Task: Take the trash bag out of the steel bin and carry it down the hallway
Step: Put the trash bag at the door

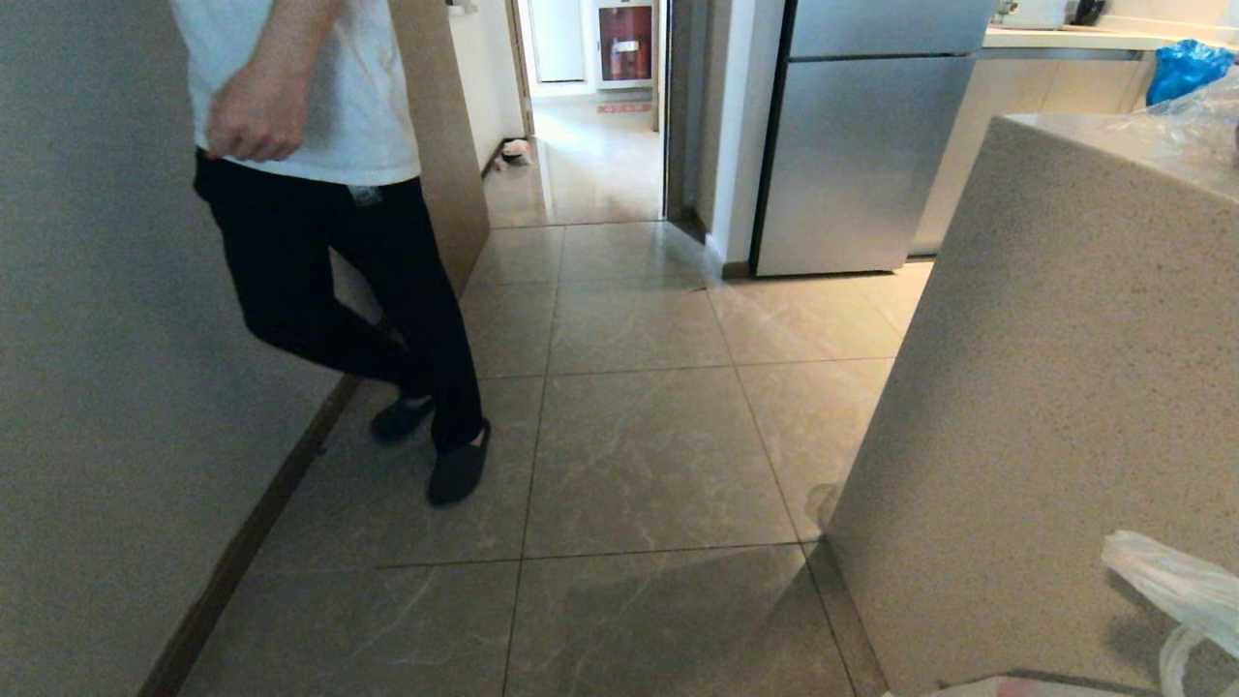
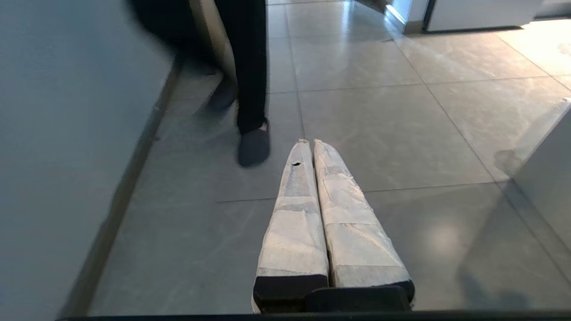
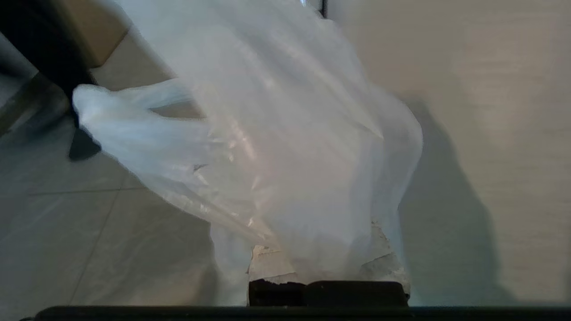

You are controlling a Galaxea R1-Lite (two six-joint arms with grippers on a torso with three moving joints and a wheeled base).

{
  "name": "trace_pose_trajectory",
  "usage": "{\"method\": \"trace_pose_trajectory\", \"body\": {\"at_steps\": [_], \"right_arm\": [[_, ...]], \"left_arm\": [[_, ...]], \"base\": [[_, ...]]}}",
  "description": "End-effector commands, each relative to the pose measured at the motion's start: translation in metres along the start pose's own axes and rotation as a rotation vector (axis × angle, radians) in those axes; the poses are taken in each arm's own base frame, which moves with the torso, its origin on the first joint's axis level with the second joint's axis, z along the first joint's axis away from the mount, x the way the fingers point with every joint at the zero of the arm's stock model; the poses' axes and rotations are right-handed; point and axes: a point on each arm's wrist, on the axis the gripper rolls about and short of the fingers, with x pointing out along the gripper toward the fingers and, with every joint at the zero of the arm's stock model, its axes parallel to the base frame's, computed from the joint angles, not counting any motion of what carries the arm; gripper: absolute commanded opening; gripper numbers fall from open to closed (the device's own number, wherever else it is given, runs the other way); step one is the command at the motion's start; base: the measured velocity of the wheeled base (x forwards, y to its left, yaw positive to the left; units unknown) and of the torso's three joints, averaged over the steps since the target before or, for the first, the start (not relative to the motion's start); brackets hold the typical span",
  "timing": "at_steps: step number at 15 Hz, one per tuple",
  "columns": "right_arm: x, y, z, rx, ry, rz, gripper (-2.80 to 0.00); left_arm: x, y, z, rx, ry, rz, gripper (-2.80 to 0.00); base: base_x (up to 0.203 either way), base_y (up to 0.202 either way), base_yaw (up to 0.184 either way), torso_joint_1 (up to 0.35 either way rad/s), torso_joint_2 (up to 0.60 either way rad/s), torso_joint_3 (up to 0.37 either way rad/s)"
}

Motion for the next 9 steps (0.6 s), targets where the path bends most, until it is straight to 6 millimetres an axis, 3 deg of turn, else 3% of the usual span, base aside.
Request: {"method": "trace_pose_trajectory", "body": {"at_steps": [1, 5, 9], "right_arm": [[-0.0030, 0.0000, -0.0009, -0.001, -0.039, -0.001, -2.80], [-0.0030, 0.0000, -0.0009, 0.001, -0.039, -0.001, -2.80], [-0.0030, 0.0000, -0.0009, 0.000, -0.039, -0.001, -2.80]], "left_arm": [[0.0000, 0.0000, -0.0001, 0.000, 0.001, 0.001, -2.80], [0.0000, 0.0000, -0.0001, 0.000, 0.001, 0.001, -2.80], [0.0000, 0.0000, -0.0001, 0.001, 0.001, 0.001, -2.80]], "base": [[0.001, 0.186, -0.001, 0.003, 0.00, 0.002], [0.025, 0.199, 0.002, 0.002, 0.00, -0.003], [0.039, 0.045, 0.005, 0.002, 0.00, 0.001]]}}
